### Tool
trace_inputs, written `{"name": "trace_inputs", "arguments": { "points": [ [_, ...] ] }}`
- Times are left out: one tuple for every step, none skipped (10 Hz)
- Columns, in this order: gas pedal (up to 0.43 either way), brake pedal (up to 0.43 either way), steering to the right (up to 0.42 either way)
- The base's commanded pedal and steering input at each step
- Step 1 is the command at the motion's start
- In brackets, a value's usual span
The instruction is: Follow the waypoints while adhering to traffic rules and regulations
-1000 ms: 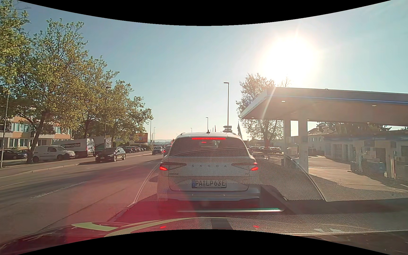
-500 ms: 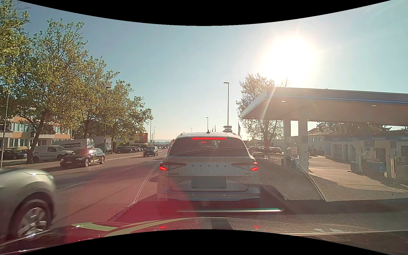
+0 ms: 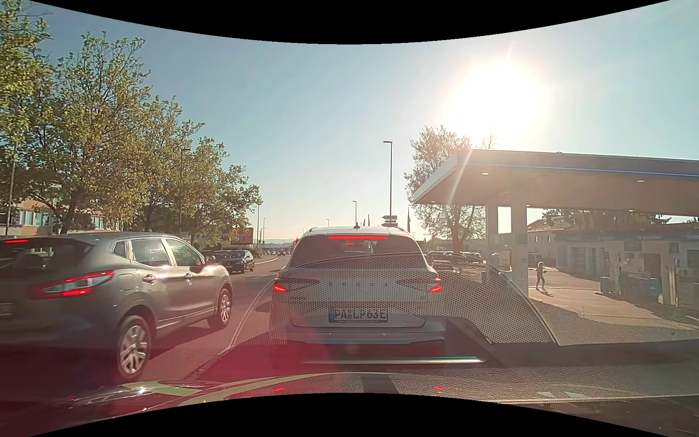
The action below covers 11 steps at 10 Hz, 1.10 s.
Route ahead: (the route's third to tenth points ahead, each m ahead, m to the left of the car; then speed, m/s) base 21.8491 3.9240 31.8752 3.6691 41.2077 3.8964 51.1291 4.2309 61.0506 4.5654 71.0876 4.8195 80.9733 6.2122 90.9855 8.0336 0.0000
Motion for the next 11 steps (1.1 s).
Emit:
{"name": "trace_inputs", "arguments": {
  "points": [
    [0.0,0.25,-0.007],
    [0.0,0.25,-0.008],
    [0.0,0.244,-0.007],
    [0.0,0.244,-0.007],
    [0.0,0.244,-0.008],
    [0.0,0.244,-0.007],
    [0.0,0.244,-0.007],
    [0.0,0.244,-0.007],
    [0.0,0.244,-0.007],
    [0.0,0.244,-0.007],
    [0.0,0.244,-0.008]
  ]
}}
